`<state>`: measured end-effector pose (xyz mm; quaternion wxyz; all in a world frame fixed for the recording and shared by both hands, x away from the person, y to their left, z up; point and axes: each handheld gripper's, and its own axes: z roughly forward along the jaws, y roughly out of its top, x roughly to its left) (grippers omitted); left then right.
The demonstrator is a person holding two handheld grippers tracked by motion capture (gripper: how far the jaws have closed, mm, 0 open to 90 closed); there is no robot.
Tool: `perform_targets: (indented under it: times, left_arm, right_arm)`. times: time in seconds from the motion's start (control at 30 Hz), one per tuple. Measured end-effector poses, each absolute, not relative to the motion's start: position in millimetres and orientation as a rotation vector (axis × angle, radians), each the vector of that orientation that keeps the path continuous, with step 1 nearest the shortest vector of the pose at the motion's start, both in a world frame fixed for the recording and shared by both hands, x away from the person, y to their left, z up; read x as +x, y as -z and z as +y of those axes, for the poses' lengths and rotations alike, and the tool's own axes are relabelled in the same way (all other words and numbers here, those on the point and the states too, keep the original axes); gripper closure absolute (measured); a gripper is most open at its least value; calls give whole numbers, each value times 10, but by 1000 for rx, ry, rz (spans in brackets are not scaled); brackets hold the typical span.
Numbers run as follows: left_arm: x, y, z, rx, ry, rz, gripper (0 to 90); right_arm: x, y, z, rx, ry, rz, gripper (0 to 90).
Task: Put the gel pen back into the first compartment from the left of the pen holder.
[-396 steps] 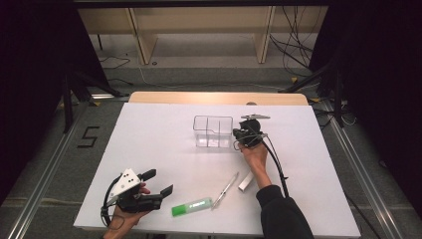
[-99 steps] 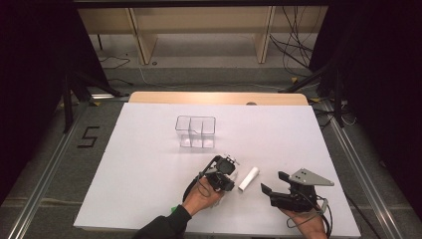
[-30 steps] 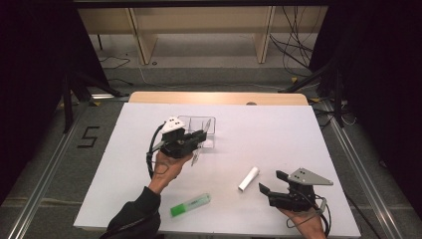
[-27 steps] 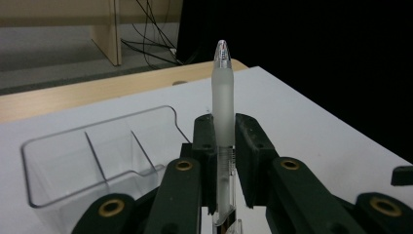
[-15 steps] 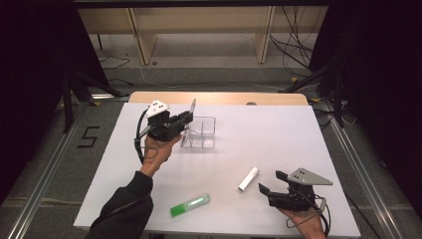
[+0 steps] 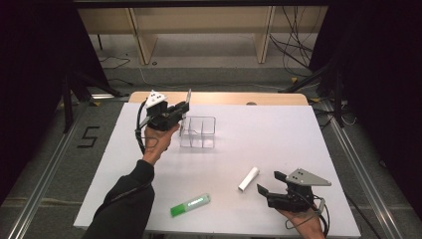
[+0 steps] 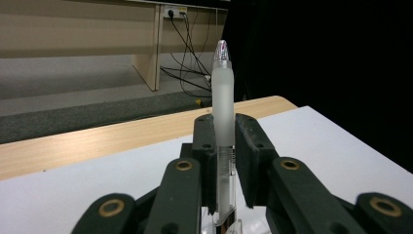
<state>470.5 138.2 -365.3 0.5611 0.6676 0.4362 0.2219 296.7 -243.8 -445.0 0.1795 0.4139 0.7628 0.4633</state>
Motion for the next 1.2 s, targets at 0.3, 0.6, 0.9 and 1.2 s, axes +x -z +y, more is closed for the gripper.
perform_targets:
  times: [0.3, 0.6, 0.9, 1.2]
  left_arm:
    - [4887, 3690, 1370, 1546, -532, 1046, 797]
    - [5023, 3744, 1355, 1527, -551, 1067, 797]
    - [5098, 3822, 1345, 1519, -568, 1074, 797]
    - [5120, 3949, 1386, 1501, -580, 1094, 796]
  right_arm:
    - [2967, 4451, -2437, 1168, -1312, 2158, 239]
    - [2968, 4452, -2431, 1166, -1313, 2162, 239]
    - [2968, 4453, -2431, 1161, -1317, 2164, 239]
    - [2967, 4455, -2425, 1160, -1316, 2170, 240]
